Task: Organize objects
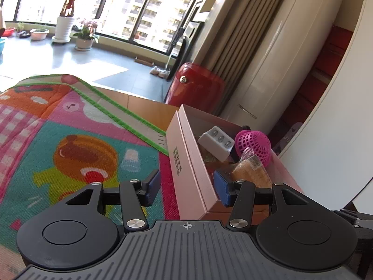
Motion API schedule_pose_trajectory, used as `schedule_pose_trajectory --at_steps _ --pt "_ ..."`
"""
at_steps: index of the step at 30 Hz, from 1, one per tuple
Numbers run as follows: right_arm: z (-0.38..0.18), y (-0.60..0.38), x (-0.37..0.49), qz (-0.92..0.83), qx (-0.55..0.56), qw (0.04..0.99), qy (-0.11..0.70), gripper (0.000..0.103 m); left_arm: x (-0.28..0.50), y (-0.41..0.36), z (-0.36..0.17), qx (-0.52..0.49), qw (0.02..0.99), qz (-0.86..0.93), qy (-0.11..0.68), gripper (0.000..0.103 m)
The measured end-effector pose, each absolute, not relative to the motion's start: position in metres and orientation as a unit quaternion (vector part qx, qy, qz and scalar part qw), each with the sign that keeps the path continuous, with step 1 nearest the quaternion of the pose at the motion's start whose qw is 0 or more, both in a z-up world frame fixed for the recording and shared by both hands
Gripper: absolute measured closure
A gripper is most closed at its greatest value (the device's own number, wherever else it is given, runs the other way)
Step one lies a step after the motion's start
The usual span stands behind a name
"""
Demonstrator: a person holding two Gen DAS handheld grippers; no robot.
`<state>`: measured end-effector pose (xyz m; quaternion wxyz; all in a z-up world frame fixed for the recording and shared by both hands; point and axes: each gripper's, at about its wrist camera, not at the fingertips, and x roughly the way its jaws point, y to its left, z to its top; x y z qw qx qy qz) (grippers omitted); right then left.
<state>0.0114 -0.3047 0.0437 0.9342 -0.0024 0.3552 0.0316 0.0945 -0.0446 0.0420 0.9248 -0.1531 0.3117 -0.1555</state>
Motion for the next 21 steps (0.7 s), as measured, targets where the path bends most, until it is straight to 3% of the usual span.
schedule_pose_trajectory --at_steps 3,9,12,14,21 --pt "0.038 -0.291 0.019 0.035 -0.034 0.935 0.352 0.028 0.113 -0.066 0.040 -0.098 0.927 -0.147 0.332 0.047" --pt "0.035 -0.255 0.039 0.054 -0.056 0.934 0.350 0.021 0.119 -0.058 0.034 0.000 0.941 -0.095 0.326 0.024" --pt "0.035 -0.224 0.055 0.077 -0.058 0.932 0.351 0.020 0.125 -0.016 0.030 -0.023 0.944 -0.055 0.324 0.006" --pt "0.035 -0.201 0.065 0.089 -0.069 0.930 0.349 0.020 0.129 0.015 0.026 -0.050 0.946 -0.031 0.320 0.001" --pt "0.033 -0.150 0.070 0.085 -0.086 0.933 0.339 0.020 0.121 0.058 0.029 -0.068 0.951 -0.010 0.301 0.002"
